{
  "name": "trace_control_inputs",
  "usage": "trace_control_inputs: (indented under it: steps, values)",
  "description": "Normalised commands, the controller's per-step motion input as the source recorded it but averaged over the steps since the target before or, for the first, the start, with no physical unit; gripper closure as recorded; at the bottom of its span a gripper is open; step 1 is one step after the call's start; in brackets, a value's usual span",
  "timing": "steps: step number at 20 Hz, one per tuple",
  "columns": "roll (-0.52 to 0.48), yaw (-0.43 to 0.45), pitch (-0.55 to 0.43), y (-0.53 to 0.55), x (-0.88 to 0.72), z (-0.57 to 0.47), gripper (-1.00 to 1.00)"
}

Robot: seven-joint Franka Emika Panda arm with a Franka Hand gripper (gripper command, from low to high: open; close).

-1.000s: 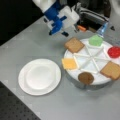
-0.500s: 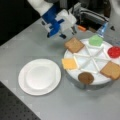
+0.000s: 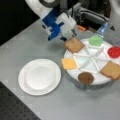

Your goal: Ingredient selection for cheeseburger or sandwich

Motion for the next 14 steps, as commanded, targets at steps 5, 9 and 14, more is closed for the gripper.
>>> trace_control_inputs:
  steps: [5, 9, 14]
  values:
    - [0.317, 0.022, 0.018, -0.09, 0.15, -0.14, -1.0]
    - [0.307, 0.036, 0.002, -0.09, 0.14, -0.11, -1.0]
    - [0.347, 0.028, -0.007, -0.11, 0.13, -0.09, -1.0]
